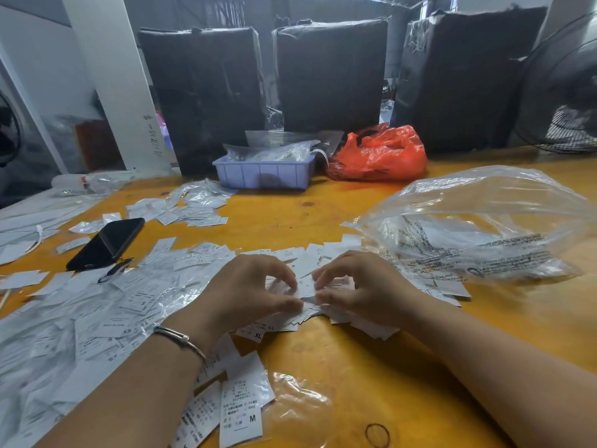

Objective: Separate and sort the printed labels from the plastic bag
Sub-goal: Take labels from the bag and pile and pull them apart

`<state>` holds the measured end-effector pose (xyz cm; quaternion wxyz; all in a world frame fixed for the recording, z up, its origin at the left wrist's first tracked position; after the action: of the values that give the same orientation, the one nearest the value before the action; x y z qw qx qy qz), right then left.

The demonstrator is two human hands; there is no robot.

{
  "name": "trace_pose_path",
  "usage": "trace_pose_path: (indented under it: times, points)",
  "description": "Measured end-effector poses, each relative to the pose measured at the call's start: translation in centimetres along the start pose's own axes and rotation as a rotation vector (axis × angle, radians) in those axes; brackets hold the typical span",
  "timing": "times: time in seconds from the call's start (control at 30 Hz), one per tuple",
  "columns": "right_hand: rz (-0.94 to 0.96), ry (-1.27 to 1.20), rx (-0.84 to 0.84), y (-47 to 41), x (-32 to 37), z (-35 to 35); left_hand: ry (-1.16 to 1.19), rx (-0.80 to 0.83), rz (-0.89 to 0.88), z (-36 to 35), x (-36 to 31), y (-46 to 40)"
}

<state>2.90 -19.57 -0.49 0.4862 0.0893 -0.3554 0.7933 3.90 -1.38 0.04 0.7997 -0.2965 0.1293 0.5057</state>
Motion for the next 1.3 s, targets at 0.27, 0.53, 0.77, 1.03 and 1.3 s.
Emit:
trace_pose_path:
  times: [0.27,0.53,0.77,1.03,1.3]
  points:
    - [-0.184,0.099,-0.382,-0.4,-3.0,4.4,0.085,-0.003,0.0,0.4,-0.2,0.1]
    - [-0.713,0.616,-0.479,0.6,-9.4,8.4,0.143,-0.228,0.034,0.9,-0.3,0.0]
    - [-0.78,0.543,-0.366,0.8,-11.0,8.1,0.345,-0.344,0.063,2.0,-0.4,0.2]
    - [-0.646,0.486,-0.699,0.9,-9.8,9.1,0.626,-0.363,0.172,2.0,0.0,0.0]
    - [-0.653,-0.053,-0.858,0.8,-9.0,9.0,0.639,-0.208,0.204,0.9,-0.6,0.0]
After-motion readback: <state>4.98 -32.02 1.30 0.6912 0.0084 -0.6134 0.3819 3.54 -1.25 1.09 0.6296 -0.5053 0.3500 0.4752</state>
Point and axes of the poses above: each hand's wrist, its own y-axis away from the middle knuckle, its own z-axis out of the back of the hand, x = y × z, the point moved 4 cm from there along -y, towards the middle knuckle, and after that the axes turned 8 degrees about -x, right-handed, at the moved point
